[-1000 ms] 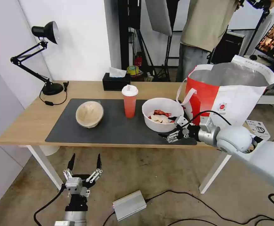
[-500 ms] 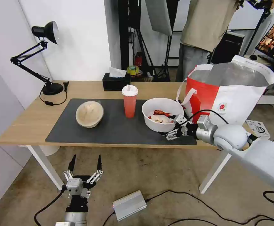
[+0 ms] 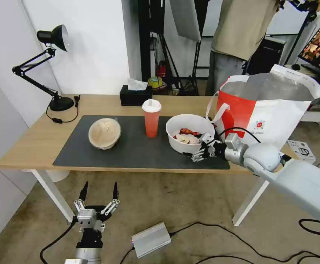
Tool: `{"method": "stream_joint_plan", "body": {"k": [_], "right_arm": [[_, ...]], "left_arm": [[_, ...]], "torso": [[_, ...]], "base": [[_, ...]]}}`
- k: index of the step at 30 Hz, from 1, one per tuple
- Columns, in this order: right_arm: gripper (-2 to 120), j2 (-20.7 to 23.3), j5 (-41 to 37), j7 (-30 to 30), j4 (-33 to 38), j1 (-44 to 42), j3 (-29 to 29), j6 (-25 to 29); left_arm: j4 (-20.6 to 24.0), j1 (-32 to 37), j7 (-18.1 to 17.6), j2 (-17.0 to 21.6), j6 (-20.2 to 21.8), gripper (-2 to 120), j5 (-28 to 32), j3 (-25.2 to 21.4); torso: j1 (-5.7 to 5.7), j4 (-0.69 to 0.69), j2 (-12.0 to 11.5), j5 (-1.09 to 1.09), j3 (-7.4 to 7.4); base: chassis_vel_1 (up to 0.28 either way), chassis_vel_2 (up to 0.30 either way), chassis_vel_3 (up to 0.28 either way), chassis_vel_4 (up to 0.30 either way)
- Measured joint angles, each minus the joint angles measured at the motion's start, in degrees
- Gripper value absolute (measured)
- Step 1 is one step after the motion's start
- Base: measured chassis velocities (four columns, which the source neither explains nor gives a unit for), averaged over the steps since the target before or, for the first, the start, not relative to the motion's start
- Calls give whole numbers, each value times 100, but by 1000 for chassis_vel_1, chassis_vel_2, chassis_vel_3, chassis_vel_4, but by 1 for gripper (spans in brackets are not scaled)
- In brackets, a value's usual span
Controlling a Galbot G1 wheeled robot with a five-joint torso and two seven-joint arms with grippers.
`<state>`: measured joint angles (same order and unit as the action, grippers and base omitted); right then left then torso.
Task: Pick up the trash from the table and place it into the takeout bag.
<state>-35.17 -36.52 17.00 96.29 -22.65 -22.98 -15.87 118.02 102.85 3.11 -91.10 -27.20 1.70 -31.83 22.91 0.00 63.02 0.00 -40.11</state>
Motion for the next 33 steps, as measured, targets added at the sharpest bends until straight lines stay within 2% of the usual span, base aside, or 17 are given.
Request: {"method": "stream_joint_plan", "body": {"k": [3,4,7,9,13,14,18,19,21,22,25,28,33], "right_arm": [[84,-9,18,-18,-28,15,-23,4],[84,-9,18,-18,-28,15,-23,4],[69,-10,18,-13,-55,50,-65,30],[68,-10,16,-11,-63,63,-79,45],[47,8,7,8,-82,92,-121,74],[47,8,7,8,-82,92,-121,74],[31,13,4,16,-88,99,-136,83],[31,13,4,16,-88,99,-136,83],[19,5,3,17,-101,104,-144,88],[19,5,3,17,-101,104,-144,88],[5,-26,3,17,-119,119,-159,91],[0,-39,6,14,-119,132,-169,94],[0,-69,23,12,-111,138,-167,94]], "left_arm": [[-26,-20,0,11,0,100,3,2],[-26,-20,0,11,0,100,3,2],[-39,-31,1,12,0,100,4,3],[-39,-31,1,11,0,100,5,4],[-39,-34,7,-3,0,100,5,5],[-39,-34,7,-3,0,100,5,5],[-39,-32,11,-11,0,100,4,11],[-39,-32,11,-11,0,100,4,11],[-38,-17,11,-13,-1,100,4,12],[-38,-17,11,-13,-1,100,4,12],[-35,15,11,-14,-36,100,4,10],[-31,34,11,-15,-59,100,4,10],[-22,47,11,-16,-82,100,4,9]], "torso": [[0,0,0,-1,0],[0,0,0,-1,0],[0,0,1,0,0],[0,0,0,0,0],[0,0,1,0,0],[0,0,1,0,0],[0,0,1,0,0],[0,0,1,0,0],[0,0,1,0,0],[0,0,1,0,0],[0,0,1,0,0],[0,0,1,0,0],[0,0,1,0,0]], "base": [[0,0,0,0],[0,0,0,0],[0,0,0,0],[0,0,0,0],[0,0,0,0],[0,0,0,0],[0,0,0,0],[0,0,0,0],[0,0,0,0],[0,0,0,0],[0,0,0,0],[0,0,0,0],[0,0,0,0]]}}
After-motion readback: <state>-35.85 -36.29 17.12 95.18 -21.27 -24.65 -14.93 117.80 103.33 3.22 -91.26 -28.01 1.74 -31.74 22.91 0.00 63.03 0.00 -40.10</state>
